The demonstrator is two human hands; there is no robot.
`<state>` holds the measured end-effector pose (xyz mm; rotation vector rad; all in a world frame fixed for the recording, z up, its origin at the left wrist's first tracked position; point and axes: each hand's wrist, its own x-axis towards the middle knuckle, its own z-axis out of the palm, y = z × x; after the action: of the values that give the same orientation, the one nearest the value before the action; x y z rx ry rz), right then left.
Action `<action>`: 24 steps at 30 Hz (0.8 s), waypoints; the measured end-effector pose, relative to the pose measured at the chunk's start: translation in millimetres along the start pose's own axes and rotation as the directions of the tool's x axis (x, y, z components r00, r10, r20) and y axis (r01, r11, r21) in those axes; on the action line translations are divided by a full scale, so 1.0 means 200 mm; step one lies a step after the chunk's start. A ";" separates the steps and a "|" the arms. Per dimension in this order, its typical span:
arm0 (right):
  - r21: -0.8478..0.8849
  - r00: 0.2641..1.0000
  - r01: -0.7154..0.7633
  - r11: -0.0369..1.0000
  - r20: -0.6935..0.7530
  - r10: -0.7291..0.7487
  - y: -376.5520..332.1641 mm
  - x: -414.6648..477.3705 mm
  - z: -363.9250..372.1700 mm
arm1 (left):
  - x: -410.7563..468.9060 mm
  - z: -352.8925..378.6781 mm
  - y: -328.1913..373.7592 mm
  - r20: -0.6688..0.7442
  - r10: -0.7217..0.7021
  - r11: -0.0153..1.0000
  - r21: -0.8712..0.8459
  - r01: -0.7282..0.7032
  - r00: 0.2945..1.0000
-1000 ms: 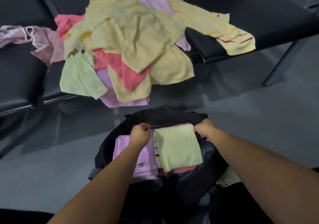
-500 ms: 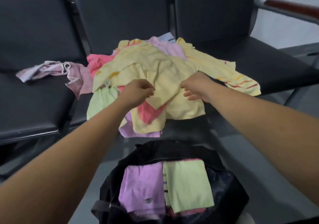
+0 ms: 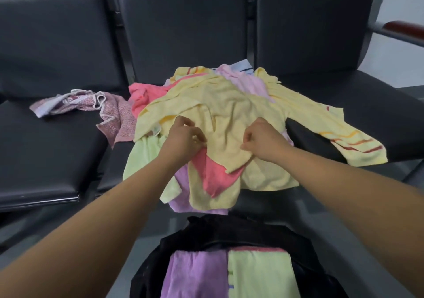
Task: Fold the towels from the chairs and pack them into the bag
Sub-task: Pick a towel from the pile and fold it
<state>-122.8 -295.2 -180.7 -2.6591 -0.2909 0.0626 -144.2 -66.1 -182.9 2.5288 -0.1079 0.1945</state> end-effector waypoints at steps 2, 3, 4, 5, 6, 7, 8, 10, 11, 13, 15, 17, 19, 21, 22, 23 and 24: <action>0.069 0.999 -0.012 0.998 -0.034 0.015 -0.01 -0.01 -0.04 | 0.01 -0.01 0.00 -0.017 -0.008 1.000 -0.011 0.008 1.000; 0.106 0.998 -0.021 0.994 -0.058 0.028 -0.02 -0.03 -0.07 | 0.00 -0.03 0.01 -0.057 -0.004 0.999 -0.038 0.001 0.998; 0.143 0.996 -0.021 0.990 -0.084 0.033 -0.04 -0.04 -0.09 | 0.00 -0.05 0.03 -0.103 0.003 0.997 -0.083 -0.012 0.995; 0.173 0.994 -0.010 0.985 -0.103 0.029 -0.06 -0.05 -0.12 | -0.01 -0.09 0.06 -0.144 0.007 0.989 -0.144 -0.028 0.990; 0.197 0.993 0.009 0.980 -0.121 0.015 -0.08 -0.07 -0.16 | -0.03 -0.13 0.09 -0.174 0.006 0.977 -0.211 -0.043 0.985; 0.217 0.990 0.030 0.976 -0.138 0.000 -0.12 -0.10 -0.19 | -0.04 -0.17 0.13 -0.189 -0.002 0.962 -0.269 -0.050 0.982; 0.245 0.987 0.049 0.968 -0.160 -0.010 -0.15 -0.13 -0.24 | -0.05 -0.23 0.18 -0.203 -0.003 0.951 -0.303 -0.060 0.979; 0.347 0.980 0.047 0.936 -0.200 0.025 -0.21 -0.18 -0.32 | -0.08 -0.34 0.25 -0.244 0.019 0.940 -0.326 -0.101 0.970; 0.405 0.972 0.040 0.913 -0.228 0.059 -0.24 -0.21 -0.36 | -0.10 -0.39 0.29 -0.270 0.029 0.939 -0.323 -0.119 0.962; 0.487 0.942 0.041 0.872 -0.309 0.128 -0.30 -0.25 -0.45 | -0.13 -0.51 0.35 -0.337 0.033 0.944 -0.299 -0.139 0.941; 0.540 0.931 0.061 0.839 -0.335 0.148 -0.37 -0.32 -0.56 | -0.18 -0.62 0.39 -0.382 0.025 0.943 -0.299 -0.149 0.924; 0.518 0.959 0.115 0.847 -0.282 0.043 -0.42 -0.40 -0.66 | -0.21 -0.72 0.43 -0.403 0.014 0.944 -0.298 -0.145 0.915; 0.297 0.983 0.138 0.945 -0.155 -0.095 -0.47 -0.48 -0.75 | -0.25 -0.81 0.48 -0.417 0.019 0.943 -0.296 -0.156 0.909; -0.036 0.987 0.151 0.988 -0.054 -0.152 -0.51 -0.53 -0.81 | -0.30 -0.89 0.55 -0.439 0.030 0.929 -0.319 -0.186 0.898; -0.080 0.982 0.172 0.982 -0.065 -0.177 -0.52 -0.53 -0.83 | -0.31 -0.92 0.59 -0.446 0.027 0.919 -0.341 -0.198 0.895; -0.036 0.975 0.184 0.982 -0.118 -0.187 -0.55 -0.56 -0.87 | -0.34 -0.96 0.63 -0.452 0.022 0.909 -0.363 -0.207 0.892; 0.061 0.968 0.181 0.982 -0.187 -0.167 -0.58 -0.59 -0.91 | -0.36 -0.99 0.67 -0.455 0.018 0.899 -0.382 -0.213 0.891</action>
<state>-243.6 -300.6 33.0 -2.5293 -0.4501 -0.2180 -253.8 -60.7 41.2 1.9871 -0.1102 0.7125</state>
